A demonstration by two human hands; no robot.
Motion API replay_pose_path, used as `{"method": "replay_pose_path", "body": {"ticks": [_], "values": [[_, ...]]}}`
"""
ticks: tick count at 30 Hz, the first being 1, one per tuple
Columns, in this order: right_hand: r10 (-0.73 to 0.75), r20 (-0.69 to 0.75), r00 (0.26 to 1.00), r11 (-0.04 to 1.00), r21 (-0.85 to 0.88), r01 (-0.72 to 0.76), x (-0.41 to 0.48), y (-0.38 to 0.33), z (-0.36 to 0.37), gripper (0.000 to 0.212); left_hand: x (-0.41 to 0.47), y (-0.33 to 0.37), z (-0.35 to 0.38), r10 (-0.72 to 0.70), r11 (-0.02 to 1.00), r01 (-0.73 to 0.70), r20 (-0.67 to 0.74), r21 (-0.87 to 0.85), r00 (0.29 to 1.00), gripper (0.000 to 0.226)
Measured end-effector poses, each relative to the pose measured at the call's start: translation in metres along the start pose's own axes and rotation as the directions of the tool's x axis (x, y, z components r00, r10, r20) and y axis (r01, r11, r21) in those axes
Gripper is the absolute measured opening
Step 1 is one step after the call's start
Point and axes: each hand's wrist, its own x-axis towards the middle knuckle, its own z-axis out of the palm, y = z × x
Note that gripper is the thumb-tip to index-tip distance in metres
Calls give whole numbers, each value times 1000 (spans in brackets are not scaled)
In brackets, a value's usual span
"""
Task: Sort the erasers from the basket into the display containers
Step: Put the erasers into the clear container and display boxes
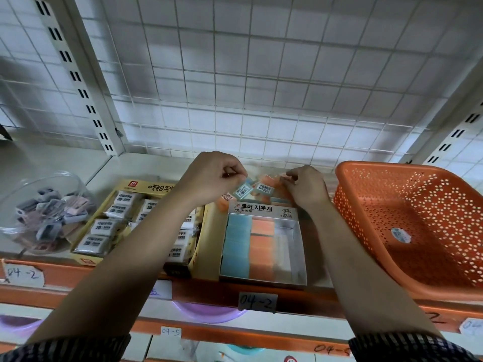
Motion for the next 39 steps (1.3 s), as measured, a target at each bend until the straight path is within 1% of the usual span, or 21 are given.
{"method": "replay_pose_path", "body": {"ticks": [3,6,8,11,14,17,19,22,25,28,29,31,34,36,39], "values": [[15,-16,1000,999,33,-15,-4,1,3,23,13,-2,1,-8,1000,8,36,-5,999,9],[74,-80,994,979,195,-57,-15,2,3,16,32,1,9,24,997,-33,115,74,993,10],[76,-123,989,959,281,-38,-25,-1,-1,16,47,3,19,45,990,-68,186,123,982,12],[58,-141,988,915,402,3,-43,-8,-13,13,69,3,39,48,967,-115,279,230,959,22],[21,-166,986,882,468,60,-63,-12,-20,25,84,4,56,25,939,-147,364,310,931,33],[-21,-125,992,832,549,87,-80,-13,-28,33,91,4,66,-9,935,-136,407,328,913,35],[-44,-99,994,808,581,94,-89,-11,-31,35,92,2,70,-18,930,-130,396,343,918,33],[-43,-76,996,794,603,80,-97,-5,-30,26,91,0,75,-25,936,-101,351,337,936,30],[-52,-75,996,746,660,89,-103,-4,-32,19,91,-1,76,-43,941,-71,323,332,945,26],[-75,-74,994,685,721,106,-108,-5,-33,10,91,-2,72,-22,931,-88,298,353,954,14],[-78,-63,995,659,746,98,-110,-4,-33,11,90,-2,69,-7,930,-99,287,353,958,10],[-83,-48,995,625,775,89,-112,-3,-32,20,86,0,61,19,937,-110,266,331,964,6],[-67,-55,996,578,812,84,-113,-3,-32,29,74,6,47,37,952,-108,243,286,969,8],[-56,-61,997,568,819,82,-113,-3,-32,31,63,13,36,48,959,-108,225,260,973,9],[-73,-55,996,547,833,86,-117,-5,-34,26,43,22,24,49,977,-86,181,197,982,10]]}}
